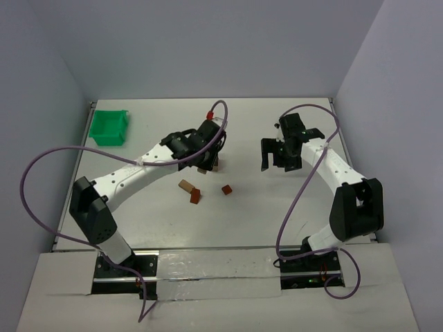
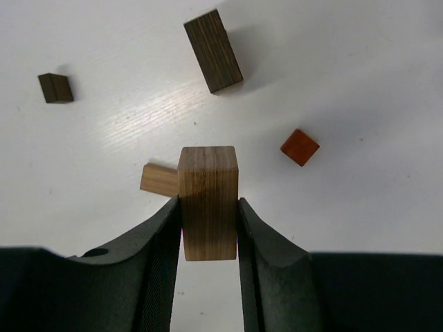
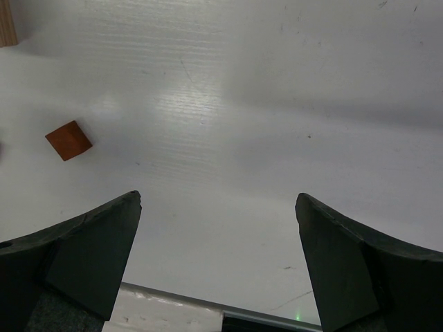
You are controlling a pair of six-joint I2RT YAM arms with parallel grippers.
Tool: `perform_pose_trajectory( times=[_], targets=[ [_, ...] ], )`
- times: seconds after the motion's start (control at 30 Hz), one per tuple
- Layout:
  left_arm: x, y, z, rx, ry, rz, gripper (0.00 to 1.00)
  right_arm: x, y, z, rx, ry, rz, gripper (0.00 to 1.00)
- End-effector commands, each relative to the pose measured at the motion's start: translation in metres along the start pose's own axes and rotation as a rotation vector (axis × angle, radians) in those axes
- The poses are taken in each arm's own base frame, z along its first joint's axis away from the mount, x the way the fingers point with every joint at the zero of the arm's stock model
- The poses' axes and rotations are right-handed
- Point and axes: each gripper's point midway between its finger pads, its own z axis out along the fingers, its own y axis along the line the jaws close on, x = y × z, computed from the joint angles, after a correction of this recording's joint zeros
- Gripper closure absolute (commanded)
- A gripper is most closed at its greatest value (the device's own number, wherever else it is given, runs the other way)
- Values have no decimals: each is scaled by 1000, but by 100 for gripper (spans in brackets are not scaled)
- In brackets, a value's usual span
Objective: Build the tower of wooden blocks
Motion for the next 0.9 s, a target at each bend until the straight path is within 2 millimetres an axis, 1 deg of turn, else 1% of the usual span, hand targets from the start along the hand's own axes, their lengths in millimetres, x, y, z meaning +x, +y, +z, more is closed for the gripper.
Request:
perform_pose_trajectory(
  times=[0.0, 0.1, 0.13, 0.17, 0.23, 0.43, 0.5, 0.53, 0.6, 0.63, 0.73, 0.87],
  targets=[
    [-43, 5, -11, -26, -30, -81, 100, -21, 6, -2, -18, -25, 12, 0],
    [-67, 3, -9, -6, -50, -131, 100, -23, 7, -1, -22, -18, 18, 0],
    [-64, 1, -3, -5, -35, -127, 100, -24, 8, -1, -25, -21, 18, 0],
    [-73, 0, -2, 5, -43, -153, 100, -25, 8, 0, -25, -17, 19, 0],
    [-78, -3, 4, 18, -37, -184, 100, -25, 8, 2, -24, -12, 20, 0],
    [-70, -15, 25, 38, 11, -234, 100, -26, 7, 3, -17, -8, 21, 0],
    [-69, -15, 32, 29, 16, -248, 100, -26, 7, 4, -14, -9, 21, 0],
    [-67, -15, 38, 22, 26, -251, 100, -26, 6, 4, -13, -6, 23, 0],
    [-70, -13, 45, 19, 32, -270, 100, -26, 5, 3, -7, -8, 20, 0],
    [-68, -13, 50, 14, 42, -272, 100, -26, 5, 3, -5, -8, 19, 0],
    [-71, -8, 57, 6, 45, -289, 100, -25, 4, 3, -2, -6, 20, 0],
    [-69, -2, 67, -17, 59, -307, 100, -25, 3, 4, 5, -6, 20, 0]
  ],
)
